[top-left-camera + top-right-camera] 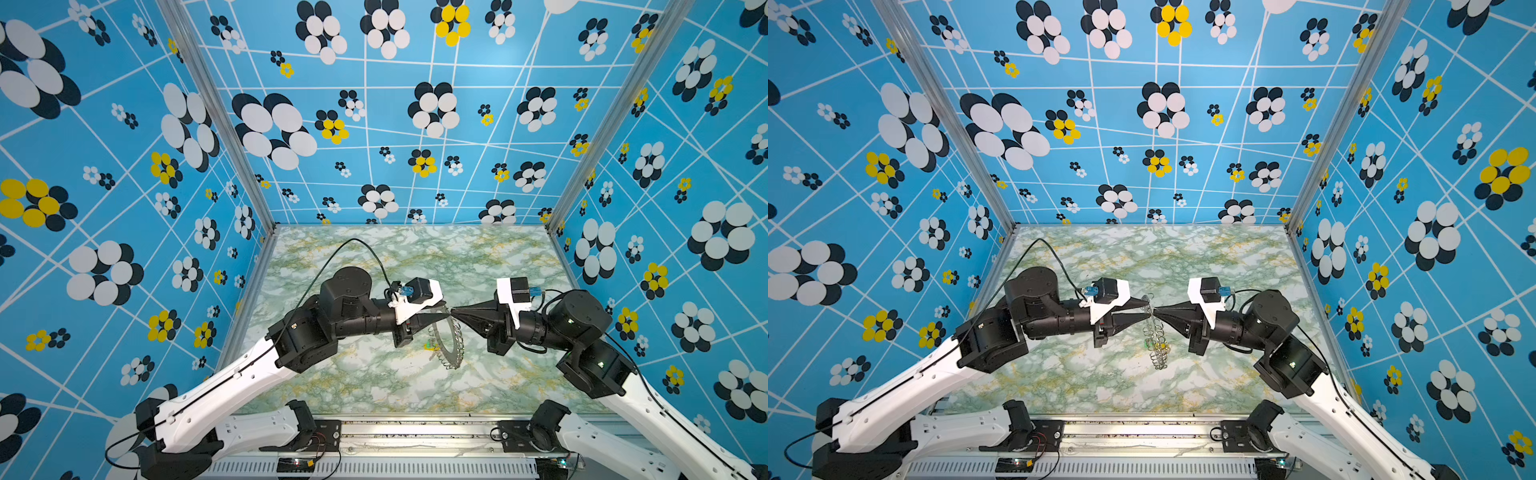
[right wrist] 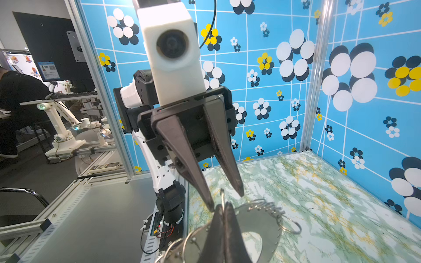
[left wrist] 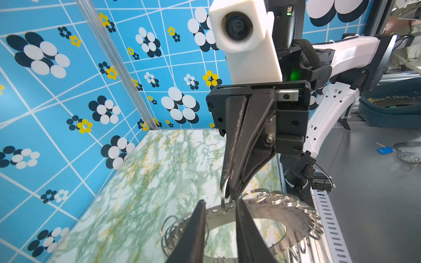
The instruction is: Put the keys on the keyring
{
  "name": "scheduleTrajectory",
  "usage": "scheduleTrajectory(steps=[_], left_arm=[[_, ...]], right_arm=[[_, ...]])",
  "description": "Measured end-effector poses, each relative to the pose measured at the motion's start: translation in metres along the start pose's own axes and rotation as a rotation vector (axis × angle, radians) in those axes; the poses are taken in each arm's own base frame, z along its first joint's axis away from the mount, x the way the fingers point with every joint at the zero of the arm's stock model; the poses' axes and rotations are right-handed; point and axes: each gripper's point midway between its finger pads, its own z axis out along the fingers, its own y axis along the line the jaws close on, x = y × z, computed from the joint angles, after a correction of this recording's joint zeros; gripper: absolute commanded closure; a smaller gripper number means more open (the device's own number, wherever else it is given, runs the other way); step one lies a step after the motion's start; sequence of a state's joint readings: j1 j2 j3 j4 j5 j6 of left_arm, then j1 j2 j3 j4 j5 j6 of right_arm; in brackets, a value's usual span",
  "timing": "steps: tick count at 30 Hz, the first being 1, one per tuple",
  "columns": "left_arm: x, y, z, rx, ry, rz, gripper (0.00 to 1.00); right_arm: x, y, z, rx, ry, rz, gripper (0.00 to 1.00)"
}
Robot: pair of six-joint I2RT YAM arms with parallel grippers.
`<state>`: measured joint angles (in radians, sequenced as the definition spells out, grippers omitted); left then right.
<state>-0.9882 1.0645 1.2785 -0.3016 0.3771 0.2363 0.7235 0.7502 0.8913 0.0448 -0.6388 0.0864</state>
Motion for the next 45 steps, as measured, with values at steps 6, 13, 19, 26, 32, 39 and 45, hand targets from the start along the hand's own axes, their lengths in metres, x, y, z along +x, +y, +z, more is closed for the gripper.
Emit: scheduleTrajectory(steps=[6,13,19,26,32,39,45], left_arm=[[0.0,-0.003,0.002,0.024,-0.005,-0.011,0.97],[-0.001,-0.004,0.002,0.034,-0.009,-0.013,1.0],[0.016,-0.005,0.004,0.06,0.116,0.012,1.0],[0.016,-0.004,0.004,0.078,0.309,0.112,1.0],[0.034,-0.014,0.001,0.11,0.437,0.159,1.0],[0.047,-0.016,0.002,0.122,0.495,0.165,1.0],[0.044,-0.015,0.002,0.117,0.49,0.168,1.0]], right_arm=[[-0.002,-0.001,0.0,0.0,-0.008,-0.002,1.0],[0.0,-0.002,0.001,0.0,-0.002,-0.001,1.0],[0.022,-0.01,-0.004,0.059,0.146,-0.027,0.61],[0.032,-0.011,-0.023,0.114,0.282,-0.125,0.6],[0.036,-0.01,-0.023,0.102,0.288,-0.132,0.61],[0.041,-0.004,-0.011,0.036,0.241,-0.08,0.65],[0.044,-0.001,-0.005,-0.003,0.22,-0.035,0.7]])
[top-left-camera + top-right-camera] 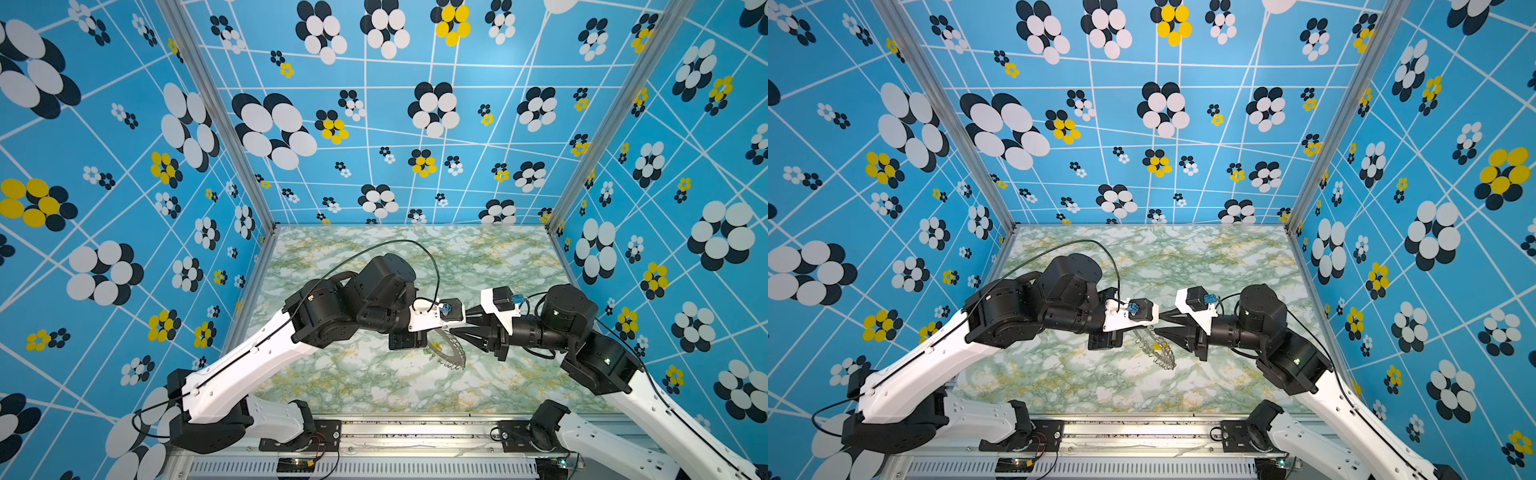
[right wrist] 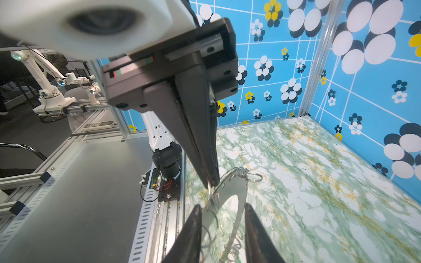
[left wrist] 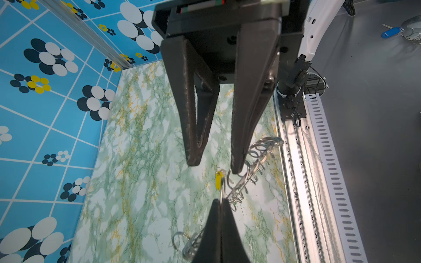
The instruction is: Put the keys on the keyring
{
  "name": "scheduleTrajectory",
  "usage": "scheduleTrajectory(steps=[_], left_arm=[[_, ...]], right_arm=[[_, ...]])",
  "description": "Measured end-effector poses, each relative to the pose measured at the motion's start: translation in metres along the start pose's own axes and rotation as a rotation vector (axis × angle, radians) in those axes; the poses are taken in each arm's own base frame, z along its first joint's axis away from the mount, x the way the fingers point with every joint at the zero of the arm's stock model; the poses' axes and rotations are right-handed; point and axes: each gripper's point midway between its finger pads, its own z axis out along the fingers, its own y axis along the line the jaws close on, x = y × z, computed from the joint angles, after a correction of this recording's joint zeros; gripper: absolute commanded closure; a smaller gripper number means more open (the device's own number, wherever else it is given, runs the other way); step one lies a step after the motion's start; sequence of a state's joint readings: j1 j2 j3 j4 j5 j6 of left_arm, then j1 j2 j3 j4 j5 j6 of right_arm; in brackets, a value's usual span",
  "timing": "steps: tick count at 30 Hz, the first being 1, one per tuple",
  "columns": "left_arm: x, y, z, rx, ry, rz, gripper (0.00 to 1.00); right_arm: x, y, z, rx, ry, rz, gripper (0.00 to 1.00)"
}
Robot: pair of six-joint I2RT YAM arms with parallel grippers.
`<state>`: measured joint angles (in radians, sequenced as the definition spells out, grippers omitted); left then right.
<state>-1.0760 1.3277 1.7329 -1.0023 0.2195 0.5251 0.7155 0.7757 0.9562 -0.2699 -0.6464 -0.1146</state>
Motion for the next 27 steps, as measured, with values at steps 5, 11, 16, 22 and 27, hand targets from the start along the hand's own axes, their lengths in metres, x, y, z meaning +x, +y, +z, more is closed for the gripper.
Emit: scheduleTrajectory(steps=[5,11,16,22,27], left_arm=[[-0.0019,-0.0004,-0.0011,0.0,-0.005,0.002,1.0],[-0.0027,-0.0015,-0.0011,0.002,-0.007,0.005,1.0],[-0.0035,-0.0013,-0.0018,0.002,-0.009,0.005,1.0],[-0.0043,-0.002,-0.0021,0.006,-0.014,0.005,1.0],[-0.0046,-0.0019,-0.0025,0.006,-0.014,-0.004,1.0]], right_arm=[[-0.0008,0.0007,0.0034,-0.018,-0.013,0.014,0.75],[0.0014,0.0009,0.0076,-0.034,-0.008,0.022,0.78],[0.0006,0.0031,0.0084,-0.047,-0.011,0.02,0.81],[0.0012,0.0062,0.0098,-0.064,-0.009,0.024,0.89],[0.0015,0.0082,0.0103,-0.076,-0.008,0.019,1.0]])
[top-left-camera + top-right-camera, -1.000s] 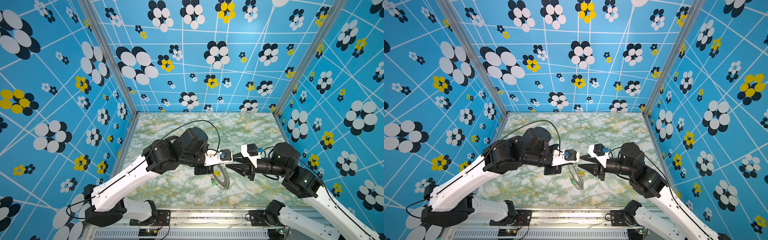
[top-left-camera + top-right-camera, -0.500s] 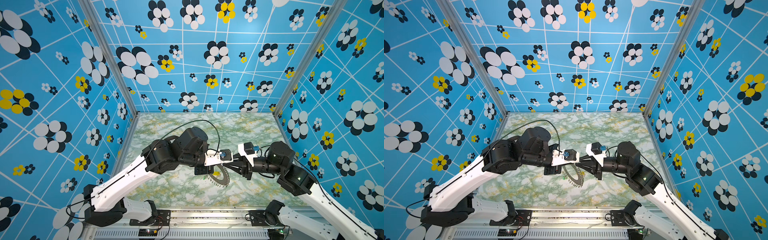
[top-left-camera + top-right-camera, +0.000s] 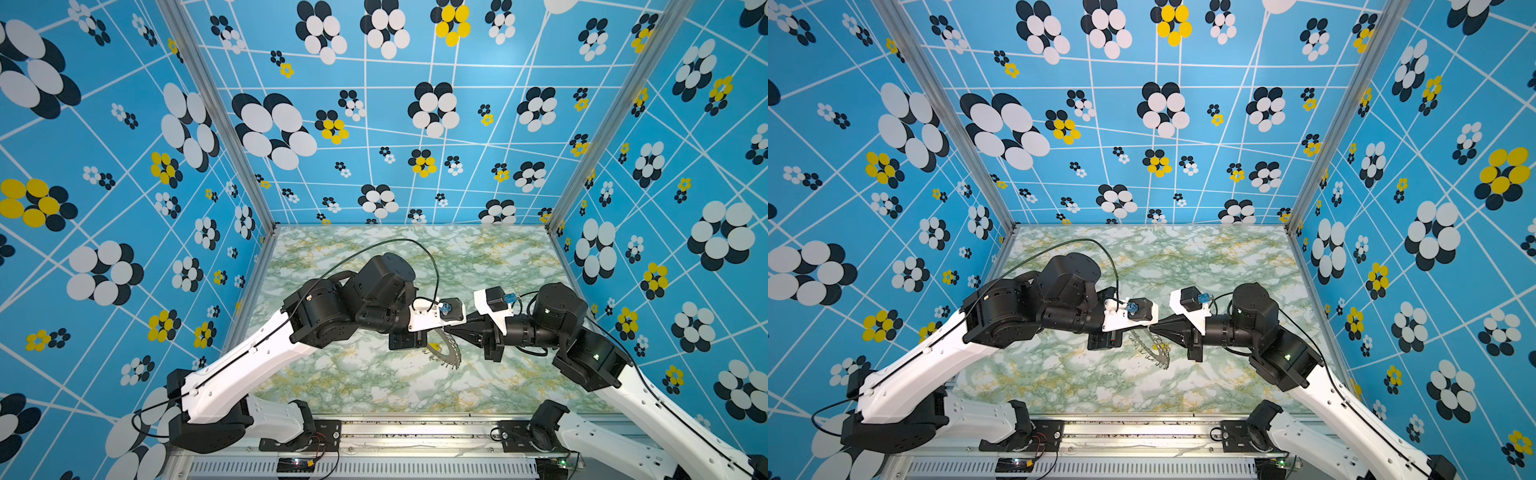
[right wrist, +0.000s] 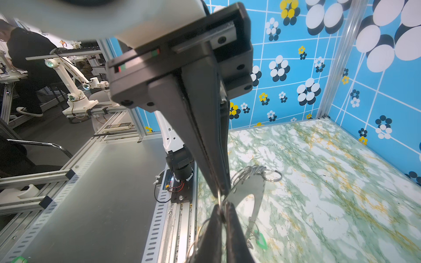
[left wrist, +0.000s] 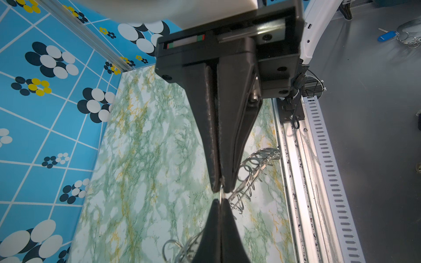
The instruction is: Put the keys on the keyring
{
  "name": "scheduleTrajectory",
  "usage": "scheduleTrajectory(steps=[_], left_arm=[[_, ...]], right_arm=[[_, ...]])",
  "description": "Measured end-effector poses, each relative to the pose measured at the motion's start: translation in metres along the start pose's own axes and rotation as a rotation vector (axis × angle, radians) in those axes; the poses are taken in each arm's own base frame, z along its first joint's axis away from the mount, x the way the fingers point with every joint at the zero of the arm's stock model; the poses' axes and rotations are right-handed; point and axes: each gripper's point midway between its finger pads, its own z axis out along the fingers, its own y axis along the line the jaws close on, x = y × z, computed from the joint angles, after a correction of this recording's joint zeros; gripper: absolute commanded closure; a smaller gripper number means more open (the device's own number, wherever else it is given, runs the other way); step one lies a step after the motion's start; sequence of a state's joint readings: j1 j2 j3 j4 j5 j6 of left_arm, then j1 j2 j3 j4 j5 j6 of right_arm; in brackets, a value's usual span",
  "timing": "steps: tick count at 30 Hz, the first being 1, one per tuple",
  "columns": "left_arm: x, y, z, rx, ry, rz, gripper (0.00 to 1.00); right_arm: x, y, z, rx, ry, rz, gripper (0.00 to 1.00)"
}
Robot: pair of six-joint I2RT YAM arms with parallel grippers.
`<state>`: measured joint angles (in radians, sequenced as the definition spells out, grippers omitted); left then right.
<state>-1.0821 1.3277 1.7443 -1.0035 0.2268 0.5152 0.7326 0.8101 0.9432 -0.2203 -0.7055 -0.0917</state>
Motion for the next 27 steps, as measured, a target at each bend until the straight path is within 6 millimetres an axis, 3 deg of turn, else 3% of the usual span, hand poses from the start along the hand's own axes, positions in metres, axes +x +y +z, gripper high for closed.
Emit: scheduleTrajectory(steps=[8,11,13,18,23,27], left_arm=[[-0.003,0.001,-0.001,-0.006,-0.009,-0.022,0.98],[-0.006,0.004,-0.001,-0.024,-0.035,-0.033,0.69],[-0.007,0.006,-0.002,-0.047,-0.065,-0.037,0.59],[-0.005,0.013,-0.015,-0.111,-0.15,-0.102,0.59],[-0.013,0.019,-0.031,-0.156,-0.27,-0.171,0.7],[-0.023,0.016,-0.033,-0.131,-0.349,-0.207,0.78]], right_arm=[[-0.004,0.0,-0.001,0.009,-0.024,-0.012,1.0],[-0.008,0.0,-0.004,0.025,-0.055,-0.006,1.0],[-0.011,-0.001,-0.005,0.036,-0.076,0.004,1.0],[-0.022,0.0,-0.011,0.051,-0.129,0.009,1.0],[-0.031,-0.002,-0.016,0.06,-0.184,0.015,1.0],[-0.035,-0.003,-0.016,0.061,-0.214,0.03,1.0]])
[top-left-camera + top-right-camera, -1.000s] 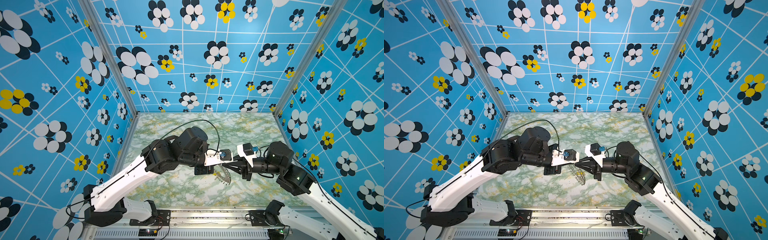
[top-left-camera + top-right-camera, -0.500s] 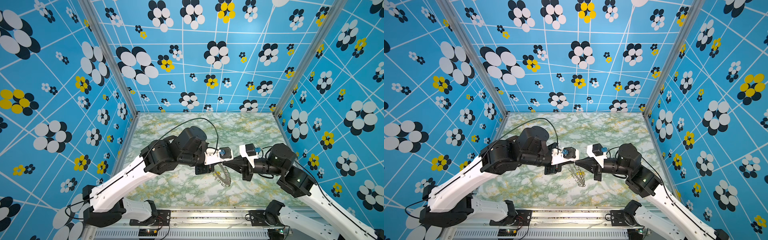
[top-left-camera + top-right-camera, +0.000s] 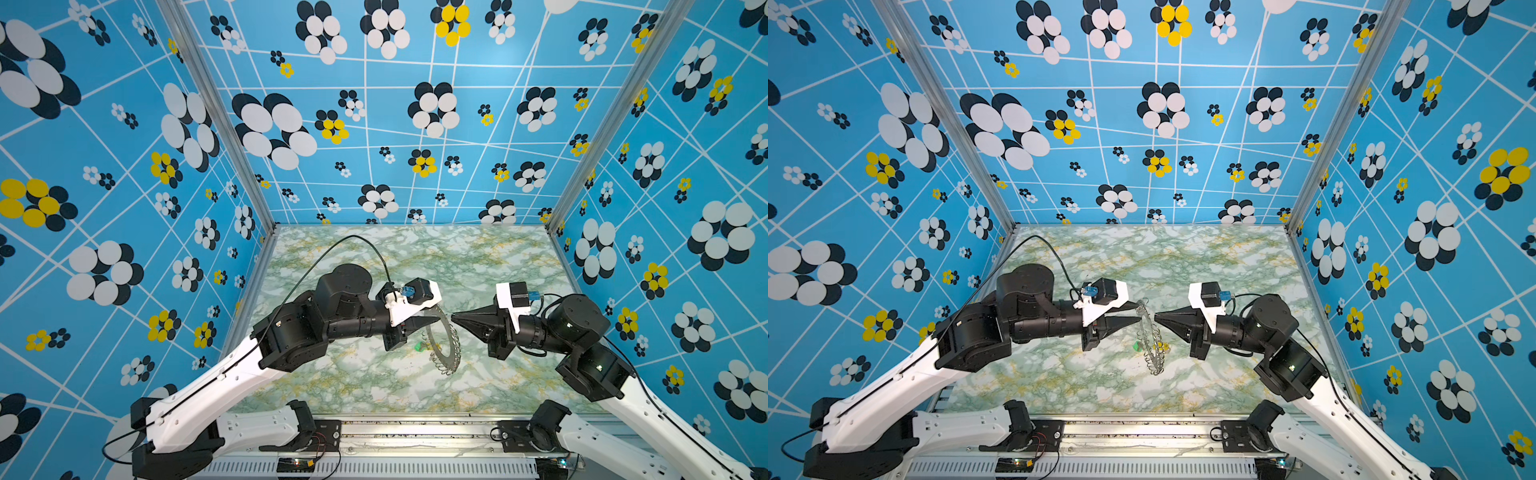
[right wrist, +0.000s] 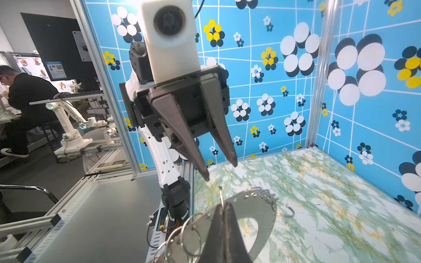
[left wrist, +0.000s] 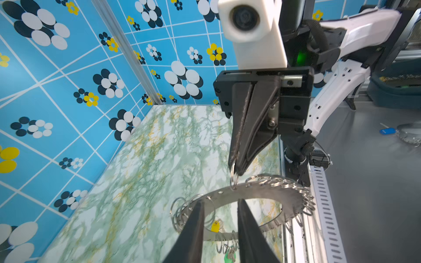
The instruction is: Put the keys on the keyring
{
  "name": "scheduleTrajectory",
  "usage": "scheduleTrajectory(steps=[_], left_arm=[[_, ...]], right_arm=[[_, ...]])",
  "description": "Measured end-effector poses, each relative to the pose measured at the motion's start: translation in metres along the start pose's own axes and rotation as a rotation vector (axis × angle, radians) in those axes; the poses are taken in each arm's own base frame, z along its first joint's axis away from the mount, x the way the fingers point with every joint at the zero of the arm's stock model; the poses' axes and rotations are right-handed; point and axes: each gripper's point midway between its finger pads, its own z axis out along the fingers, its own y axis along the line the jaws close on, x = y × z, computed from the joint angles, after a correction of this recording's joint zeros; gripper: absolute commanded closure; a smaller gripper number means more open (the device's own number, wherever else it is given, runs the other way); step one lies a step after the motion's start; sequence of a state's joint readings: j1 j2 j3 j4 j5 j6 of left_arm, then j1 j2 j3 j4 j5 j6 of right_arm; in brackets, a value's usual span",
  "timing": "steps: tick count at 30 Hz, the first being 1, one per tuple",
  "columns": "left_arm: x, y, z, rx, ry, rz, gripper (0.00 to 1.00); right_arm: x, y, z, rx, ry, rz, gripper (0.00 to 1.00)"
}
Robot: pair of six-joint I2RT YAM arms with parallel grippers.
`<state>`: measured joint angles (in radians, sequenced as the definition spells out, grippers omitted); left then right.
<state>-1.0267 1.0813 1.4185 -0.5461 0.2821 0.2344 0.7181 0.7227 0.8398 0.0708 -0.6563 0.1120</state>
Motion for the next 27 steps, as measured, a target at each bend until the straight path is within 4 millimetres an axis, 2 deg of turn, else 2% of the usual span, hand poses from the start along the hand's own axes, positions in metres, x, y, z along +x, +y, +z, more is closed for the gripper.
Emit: scheduleTrajectory(steps=[12,20,27], left_arm=[[-0.005,-0.01,0.011,0.073,-0.082,-0.074,0.79],[-0.008,-0.007,0.011,0.063,-0.122,-0.083,0.8],[-0.019,-0.002,0.007,0.043,-0.179,-0.07,0.81]], right_arm=[[-0.029,0.003,-0.002,-0.015,-0.125,-0.006,1.0],[-0.027,0.0,0.001,-0.022,-0.143,0.017,1.0],[-0.027,-0.001,0.004,-0.031,-0.147,0.029,1.0]])
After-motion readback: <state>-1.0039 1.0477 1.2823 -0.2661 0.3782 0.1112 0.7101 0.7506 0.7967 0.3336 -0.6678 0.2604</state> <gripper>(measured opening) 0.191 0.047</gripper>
